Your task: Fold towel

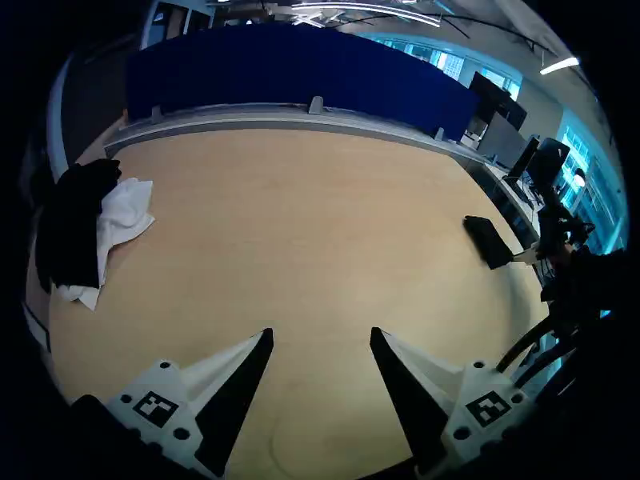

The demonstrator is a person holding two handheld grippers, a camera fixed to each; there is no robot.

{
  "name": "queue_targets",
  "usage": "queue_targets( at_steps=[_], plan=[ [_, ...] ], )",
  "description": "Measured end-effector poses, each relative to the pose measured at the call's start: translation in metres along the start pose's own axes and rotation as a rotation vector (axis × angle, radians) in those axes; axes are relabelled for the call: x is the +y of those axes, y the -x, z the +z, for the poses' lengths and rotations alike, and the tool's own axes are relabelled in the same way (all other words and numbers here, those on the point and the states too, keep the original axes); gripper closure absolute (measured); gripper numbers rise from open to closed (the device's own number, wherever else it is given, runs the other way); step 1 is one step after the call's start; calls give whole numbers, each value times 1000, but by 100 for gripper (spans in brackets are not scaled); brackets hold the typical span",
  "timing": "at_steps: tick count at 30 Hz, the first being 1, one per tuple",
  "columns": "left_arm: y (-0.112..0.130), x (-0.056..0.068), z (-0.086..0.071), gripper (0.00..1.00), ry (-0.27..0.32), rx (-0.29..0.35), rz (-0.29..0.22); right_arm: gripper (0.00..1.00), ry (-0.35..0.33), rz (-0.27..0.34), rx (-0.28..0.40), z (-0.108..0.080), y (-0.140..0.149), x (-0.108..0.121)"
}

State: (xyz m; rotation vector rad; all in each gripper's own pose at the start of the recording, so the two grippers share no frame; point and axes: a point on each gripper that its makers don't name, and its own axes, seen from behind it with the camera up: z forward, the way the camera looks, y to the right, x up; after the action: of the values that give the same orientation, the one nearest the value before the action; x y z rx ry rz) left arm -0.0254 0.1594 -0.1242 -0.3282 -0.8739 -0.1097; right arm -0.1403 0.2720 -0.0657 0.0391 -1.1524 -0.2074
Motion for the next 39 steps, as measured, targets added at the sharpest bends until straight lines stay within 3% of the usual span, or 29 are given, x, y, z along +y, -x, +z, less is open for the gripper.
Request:
queue_targets(
  at_steps=[10,16,20,22,24,30,39],
  plan=[
    [1,1,-1,10,1,-2,4,86,28,-1,-11,6,5,4],
    [1,2,-2,10,1,-2,5,75,43,-4,-9,5,5,8],
    [0,2,-2,10,2,-1,3,63,43,0,-5,3,5,8],
    [0,2,-2,10,2,0,3,51,44,0,1,2,6,7],
    [-1,2,-2,10,2,0,4,31,46,-1,8,1,6,6],
    [-2,3,-2,10,5,2,3,0,40,3,26,-2,8,4],
    [-4,6,-4,10,9,5,7,0,32,11,52,-11,3,2]
  ],
)
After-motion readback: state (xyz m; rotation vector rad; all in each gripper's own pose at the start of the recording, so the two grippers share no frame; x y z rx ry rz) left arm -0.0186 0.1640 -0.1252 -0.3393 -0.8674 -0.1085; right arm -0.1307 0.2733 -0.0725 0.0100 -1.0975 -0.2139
